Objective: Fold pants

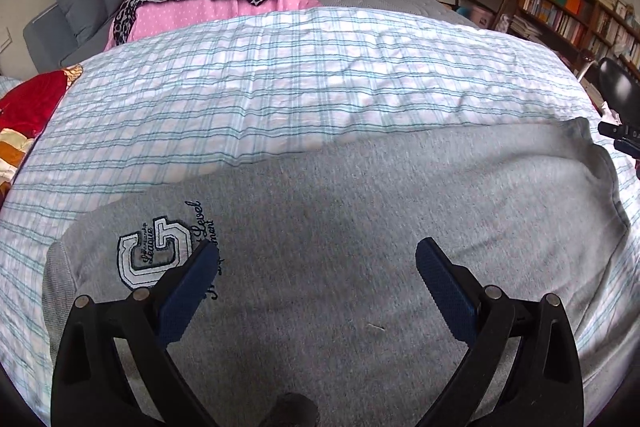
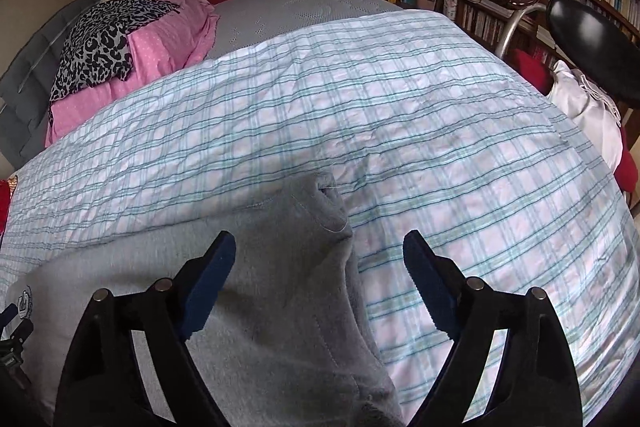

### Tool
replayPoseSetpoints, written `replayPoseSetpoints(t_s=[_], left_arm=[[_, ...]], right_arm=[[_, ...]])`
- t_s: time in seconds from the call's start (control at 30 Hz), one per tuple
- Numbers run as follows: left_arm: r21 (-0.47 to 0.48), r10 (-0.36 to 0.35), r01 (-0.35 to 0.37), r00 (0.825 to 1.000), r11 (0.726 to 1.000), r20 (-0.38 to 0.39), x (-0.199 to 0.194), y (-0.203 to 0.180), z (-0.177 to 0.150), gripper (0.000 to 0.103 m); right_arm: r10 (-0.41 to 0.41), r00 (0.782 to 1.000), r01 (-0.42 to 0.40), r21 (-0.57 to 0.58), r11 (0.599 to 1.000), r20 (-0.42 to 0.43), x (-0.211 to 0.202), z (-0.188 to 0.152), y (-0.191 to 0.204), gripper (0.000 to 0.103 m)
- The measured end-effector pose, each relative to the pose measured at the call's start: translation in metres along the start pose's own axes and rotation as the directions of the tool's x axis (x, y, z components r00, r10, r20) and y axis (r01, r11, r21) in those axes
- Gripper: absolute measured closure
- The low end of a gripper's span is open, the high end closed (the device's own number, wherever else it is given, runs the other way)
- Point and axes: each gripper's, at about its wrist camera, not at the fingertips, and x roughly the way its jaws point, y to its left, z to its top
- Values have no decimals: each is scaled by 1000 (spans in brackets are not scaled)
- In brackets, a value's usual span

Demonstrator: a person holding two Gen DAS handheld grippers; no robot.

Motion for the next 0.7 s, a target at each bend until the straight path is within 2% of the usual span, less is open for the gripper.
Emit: replayPoseSetpoints(t_s=[0.1,0.17,0.23,0.33,0.4,0.43,0.5,0.57,0.6,0.67,0.7], left_arm=[[4,8,-8,1000,1000,-9,10,3,-2,5],[3,4,-4,1000,1000,-14,16,4,-4,5],[-3,2,-2,1000,1000,-16,20,6,-5,5],[-11,14,-14,1000,1000,-14,24,12,-3,5],[-22,45,-45,999,999,-9,26,18,-2,5],[-31,69,-70,998,997,-6,27,22,-2,5],[-51,120,-120,993,991,-5,31,32,-1,5],[-72,167,-168,986,983,-22,40,43,-1,5],[-89,163,-166,986,982,-40,44,50,-2,5],[-126,137,-143,989,982,-56,47,61,-2,5],[-130,138,-144,989,981,-50,46,63,-2,5]], right_arm=[[-21,1000,21,-28,999,-16,20,7,4,27],[-41,999,40,-45,998,-26,31,10,6,43],[-64,997,62,-56,997,-40,41,12,8,72],[-115,993,113,-48,992,-30,47,18,4,96],[-125,992,125,-22,992,2,45,26,-3,97],[-135,991,135,-4,991,14,44,30,-8,103],[-227,973,227,19,974,46,44,38,-17,103],[-241,970,239,59,969,31,49,42,-32,103],[-242,970,240,81,968,22,49,41,-38,103],[-168,985,164,107,981,30,43,37,-43,99],[-132,991,129,98,987,30,40,34,-40,85]])
